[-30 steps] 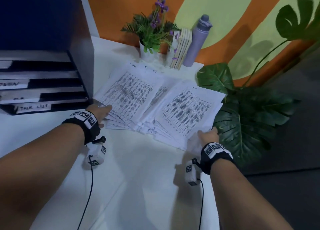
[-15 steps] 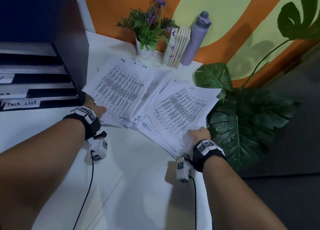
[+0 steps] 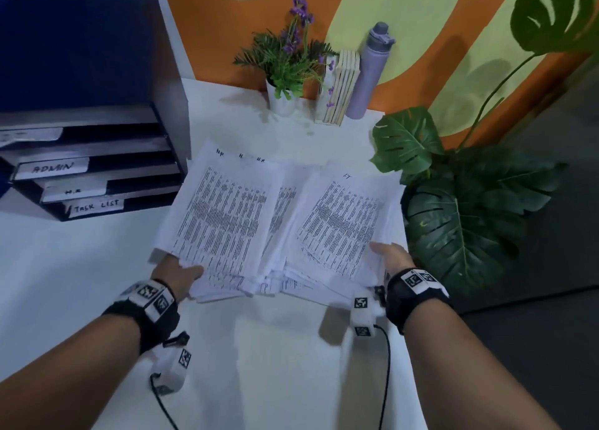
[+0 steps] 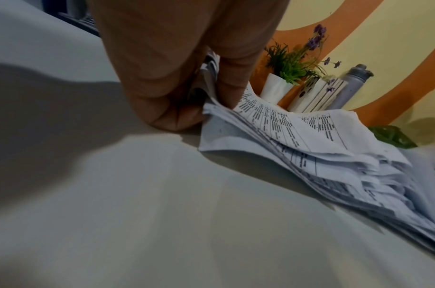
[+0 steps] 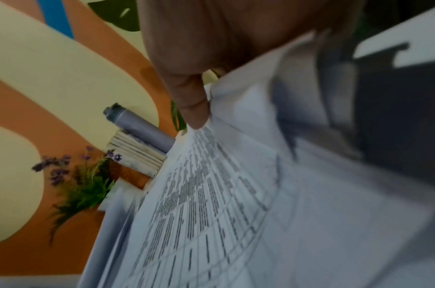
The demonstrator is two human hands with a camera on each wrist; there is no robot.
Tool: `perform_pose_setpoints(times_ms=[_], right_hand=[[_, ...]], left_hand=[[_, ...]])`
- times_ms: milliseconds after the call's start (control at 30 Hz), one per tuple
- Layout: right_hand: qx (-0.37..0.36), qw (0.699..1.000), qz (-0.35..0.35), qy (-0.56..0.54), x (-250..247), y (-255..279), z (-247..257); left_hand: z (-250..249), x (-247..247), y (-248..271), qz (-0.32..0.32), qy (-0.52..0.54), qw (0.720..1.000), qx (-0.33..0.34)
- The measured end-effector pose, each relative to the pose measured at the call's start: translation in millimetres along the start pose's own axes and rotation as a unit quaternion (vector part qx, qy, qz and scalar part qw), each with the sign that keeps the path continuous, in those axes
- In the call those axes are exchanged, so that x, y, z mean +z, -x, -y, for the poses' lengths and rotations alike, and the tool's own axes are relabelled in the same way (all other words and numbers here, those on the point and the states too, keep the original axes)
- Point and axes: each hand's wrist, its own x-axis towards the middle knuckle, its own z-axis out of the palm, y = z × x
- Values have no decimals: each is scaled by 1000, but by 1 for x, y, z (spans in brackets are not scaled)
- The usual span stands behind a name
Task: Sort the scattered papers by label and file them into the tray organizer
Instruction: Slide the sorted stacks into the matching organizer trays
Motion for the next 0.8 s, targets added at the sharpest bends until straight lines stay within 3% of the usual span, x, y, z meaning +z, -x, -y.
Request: perform_pose_setpoints(times_ms=[100,233,467,600,700,800], right_hand=[[-13,995,12,94,4,21,-12],[-94,979,-73,163,9,43,-33],[-263,952,-148,53,17,72,-5],[-347,930,-102,-64,19,106,30],[-403,908,-38,-111,24,139,51],[-440,887,14,-138,36,167,63]], left_hand=[[32,-13,12,10,33,999,-12],[72,-34,25,35,40,998,-34],[116,-72,55,59,74,991,-99],[111,-101,50,-45,3,999,-17],[78,-118,56,-126,8,991,44],[37,-128,61,-138,48,981,127]])
